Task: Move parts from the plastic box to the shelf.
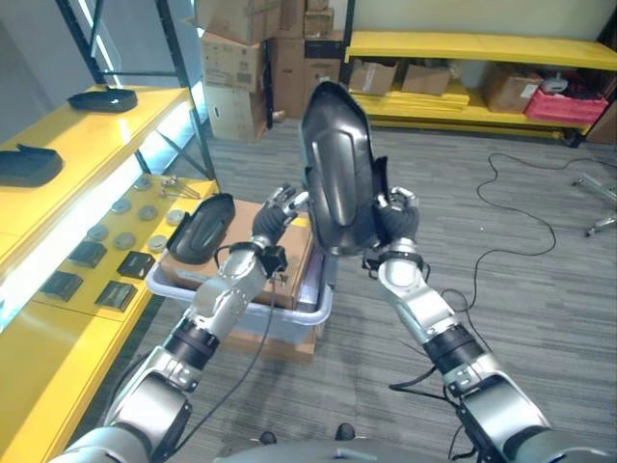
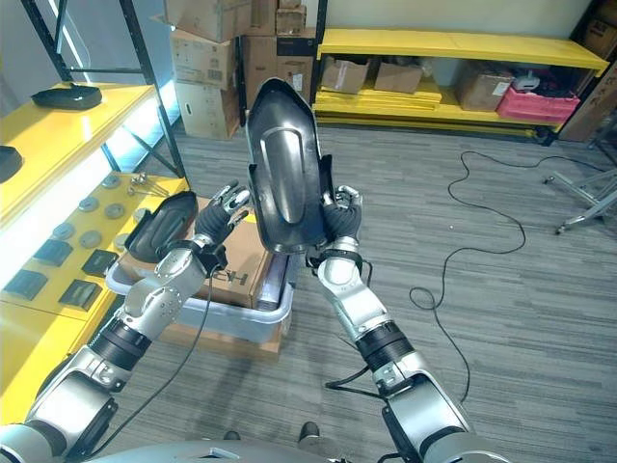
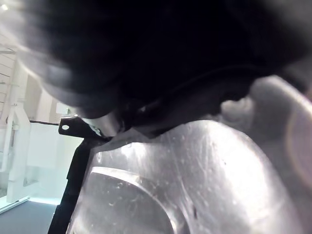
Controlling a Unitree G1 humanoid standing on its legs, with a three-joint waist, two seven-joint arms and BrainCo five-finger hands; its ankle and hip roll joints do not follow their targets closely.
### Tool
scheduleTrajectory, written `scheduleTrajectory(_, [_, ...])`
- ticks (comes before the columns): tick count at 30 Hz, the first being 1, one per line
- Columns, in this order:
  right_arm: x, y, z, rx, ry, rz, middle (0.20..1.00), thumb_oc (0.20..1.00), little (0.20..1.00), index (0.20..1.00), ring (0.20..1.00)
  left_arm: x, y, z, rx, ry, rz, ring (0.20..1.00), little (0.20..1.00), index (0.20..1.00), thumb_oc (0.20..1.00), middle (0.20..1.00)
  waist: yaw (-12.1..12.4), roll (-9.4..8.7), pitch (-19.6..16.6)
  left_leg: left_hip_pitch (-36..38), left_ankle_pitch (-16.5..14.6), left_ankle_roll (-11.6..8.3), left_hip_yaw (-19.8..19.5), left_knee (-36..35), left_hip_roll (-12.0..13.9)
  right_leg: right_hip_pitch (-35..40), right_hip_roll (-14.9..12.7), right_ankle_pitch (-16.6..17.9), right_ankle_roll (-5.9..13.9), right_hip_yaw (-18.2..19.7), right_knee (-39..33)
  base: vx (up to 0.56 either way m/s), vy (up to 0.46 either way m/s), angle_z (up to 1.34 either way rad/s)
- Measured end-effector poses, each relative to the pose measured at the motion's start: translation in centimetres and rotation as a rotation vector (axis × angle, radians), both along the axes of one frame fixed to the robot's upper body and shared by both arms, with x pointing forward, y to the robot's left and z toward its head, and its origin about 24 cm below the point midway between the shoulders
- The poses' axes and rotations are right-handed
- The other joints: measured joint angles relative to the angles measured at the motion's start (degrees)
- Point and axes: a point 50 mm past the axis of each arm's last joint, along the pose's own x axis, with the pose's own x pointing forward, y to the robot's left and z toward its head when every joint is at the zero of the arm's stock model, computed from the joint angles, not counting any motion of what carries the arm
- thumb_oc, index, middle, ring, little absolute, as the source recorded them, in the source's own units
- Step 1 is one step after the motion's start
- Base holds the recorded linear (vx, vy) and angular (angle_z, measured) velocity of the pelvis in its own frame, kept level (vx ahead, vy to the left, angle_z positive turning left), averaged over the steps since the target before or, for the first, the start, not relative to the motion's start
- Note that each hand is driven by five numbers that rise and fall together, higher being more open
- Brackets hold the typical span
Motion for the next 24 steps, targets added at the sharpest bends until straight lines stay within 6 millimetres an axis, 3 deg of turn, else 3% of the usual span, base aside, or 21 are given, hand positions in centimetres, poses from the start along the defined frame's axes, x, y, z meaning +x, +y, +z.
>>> scheduleTrajectory(10, [0.1,-0.1,-1.7,0.006,0.077,-0.038,0.200,0.200,0.200,0.200,0.200,-0.6,-1.2,-0.4,0.041,-0.003,-0.083,1.000,1.000,1.000,1.000,1.000,0.0,-0.01,0.0,0.1,0.0,0.00,0.1,-0.1,0.0,0.0,0.0,0.0,-0.01,0.1,0.0,0.00,0.000,0.00])
scheduleTrajectory(24, [0.0,-0.1,-2.3,0.013,0.144,-0.070,0.200,0.200,0.200,0.200,0.200,-1.1,-2.1,-1.2,0.098,0.045,-0.126,1.000,1.000,1.000,1.000,1.000,0.0,-0.01,0.0,0.7,0.0,0.04,0.4,-0.7,0.0,0.1,0.1,-0.1,0.10,0.5,0.0,0.00,-0.001,0.00])
